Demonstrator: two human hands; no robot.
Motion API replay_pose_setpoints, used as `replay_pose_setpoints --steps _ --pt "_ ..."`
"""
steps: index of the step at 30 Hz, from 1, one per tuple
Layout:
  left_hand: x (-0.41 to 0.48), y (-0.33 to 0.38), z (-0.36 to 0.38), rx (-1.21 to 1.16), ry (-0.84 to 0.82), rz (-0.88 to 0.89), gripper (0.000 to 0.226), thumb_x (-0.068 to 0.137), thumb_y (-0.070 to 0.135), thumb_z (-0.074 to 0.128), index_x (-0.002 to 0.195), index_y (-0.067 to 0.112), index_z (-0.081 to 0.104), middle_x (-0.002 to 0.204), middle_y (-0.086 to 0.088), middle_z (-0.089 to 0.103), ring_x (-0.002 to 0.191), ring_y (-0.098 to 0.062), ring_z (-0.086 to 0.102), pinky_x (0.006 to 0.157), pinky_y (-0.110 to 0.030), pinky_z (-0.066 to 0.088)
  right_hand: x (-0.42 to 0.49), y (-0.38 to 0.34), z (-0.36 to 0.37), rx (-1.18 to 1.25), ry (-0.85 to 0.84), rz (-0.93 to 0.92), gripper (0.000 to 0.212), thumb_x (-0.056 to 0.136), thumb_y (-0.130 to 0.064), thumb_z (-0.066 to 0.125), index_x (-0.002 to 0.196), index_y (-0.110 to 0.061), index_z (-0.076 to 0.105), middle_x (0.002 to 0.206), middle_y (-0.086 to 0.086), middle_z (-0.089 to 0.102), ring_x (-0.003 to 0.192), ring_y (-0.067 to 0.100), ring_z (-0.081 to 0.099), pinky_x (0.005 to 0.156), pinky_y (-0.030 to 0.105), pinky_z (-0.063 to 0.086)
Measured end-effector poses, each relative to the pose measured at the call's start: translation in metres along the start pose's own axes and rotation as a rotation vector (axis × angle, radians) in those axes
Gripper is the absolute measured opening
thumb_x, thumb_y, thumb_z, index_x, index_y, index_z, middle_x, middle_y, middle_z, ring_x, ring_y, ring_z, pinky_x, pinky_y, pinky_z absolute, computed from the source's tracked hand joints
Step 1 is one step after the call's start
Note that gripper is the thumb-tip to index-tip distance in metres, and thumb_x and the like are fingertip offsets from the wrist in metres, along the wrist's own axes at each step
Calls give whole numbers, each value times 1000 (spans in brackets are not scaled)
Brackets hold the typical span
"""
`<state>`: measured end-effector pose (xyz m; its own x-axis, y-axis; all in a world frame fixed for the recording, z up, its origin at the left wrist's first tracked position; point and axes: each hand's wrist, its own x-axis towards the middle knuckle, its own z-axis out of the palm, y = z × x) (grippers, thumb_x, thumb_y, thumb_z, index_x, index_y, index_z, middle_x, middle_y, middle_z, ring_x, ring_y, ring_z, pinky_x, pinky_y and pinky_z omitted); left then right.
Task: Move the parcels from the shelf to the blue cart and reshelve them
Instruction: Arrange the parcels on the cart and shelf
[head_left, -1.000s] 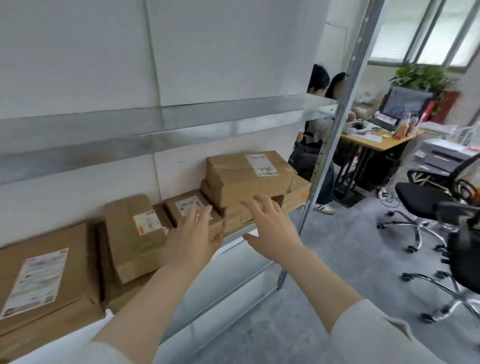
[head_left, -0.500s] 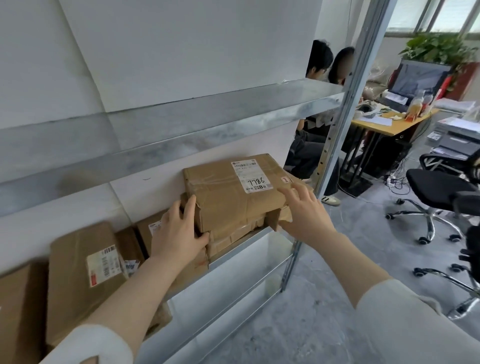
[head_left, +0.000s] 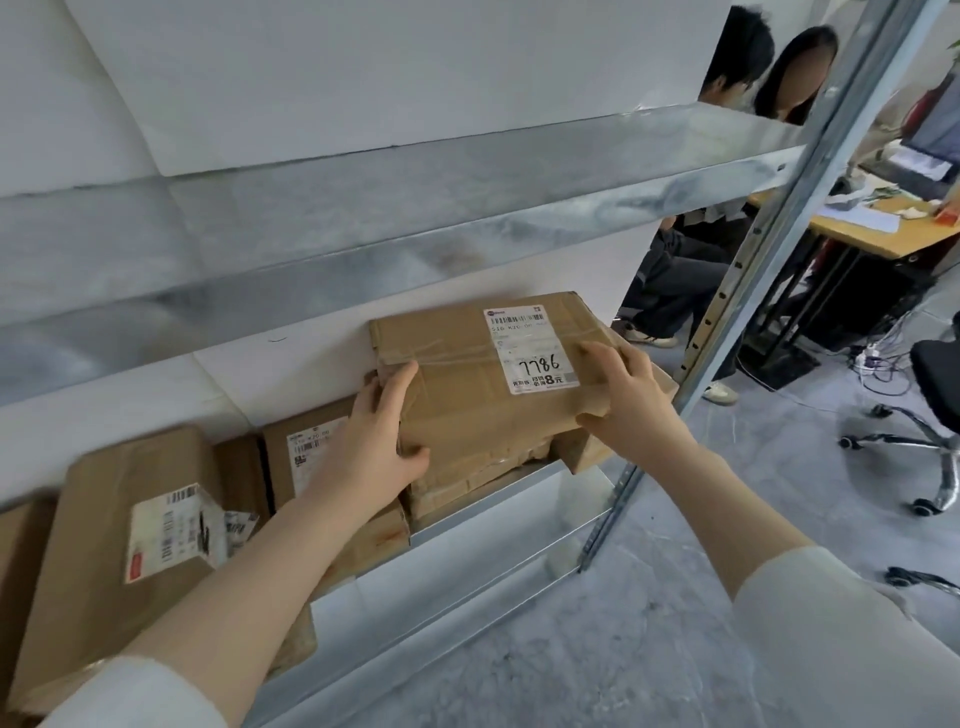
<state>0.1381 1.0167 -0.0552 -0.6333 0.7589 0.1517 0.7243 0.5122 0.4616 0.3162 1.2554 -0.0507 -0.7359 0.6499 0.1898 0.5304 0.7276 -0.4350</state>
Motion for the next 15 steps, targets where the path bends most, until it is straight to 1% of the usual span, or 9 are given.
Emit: replay_pose_setpoints --steps 3,6,8,10,12,15 --pt "-2 7 2 -21 26 -32 93 81 27 71 147 44 8 148 -9 34 84 -26 63 72 -40 56 0 9 4 34 27 -46 80 77 -15 75 141 -31 30 143 7 28 115 32 50 87 40 49" --pt "-9 13 3 12 66 -33 94 81 26 71 147 43 7 148 -8 34 62 -16 60 59 -38 57 -2 10 3 82 49 -76 78 77 -12 74 141 -30 32 142 8 29 115 31 49 86 41 52" --pt "-17 15 2 15 99 -40 94 82 26 71 147 44 6 149 -7 34 56 -12 57 54 -33 55 -7 9 3 114 60 -97 78 77 -12 74 140 -32 33 142 7 29 118 30 47 85 41 52" --pt "-30 15 -1 19 144 -57 95 81 27 72 147 46 5 152 -6 31 60 -13 60 53 -28 53 -14 4 2 145 74 -133 76 78 -13 75 139 -33 34 142 8 29 116 29 48 81 42 53" --pt "-47 13 -8 14 180 -81 97 81 29 72 145 51 2 154 -4 29 74 -18 64 58 -24 53 -23 -3 1 168 77 -175 75 78 -15 75 138 -33 35 141 8 30 110 26 51 76 40 54" --pt "-82 3 -22 4 214 -138 97 82 31 71 143 55 -1 156 -2 25 90 -20 66 64 -16 48 -38 -23 4 209 59 -257 74 78 -17 75 139 -32 36 140 5 29 107 21 52 78 37 52"
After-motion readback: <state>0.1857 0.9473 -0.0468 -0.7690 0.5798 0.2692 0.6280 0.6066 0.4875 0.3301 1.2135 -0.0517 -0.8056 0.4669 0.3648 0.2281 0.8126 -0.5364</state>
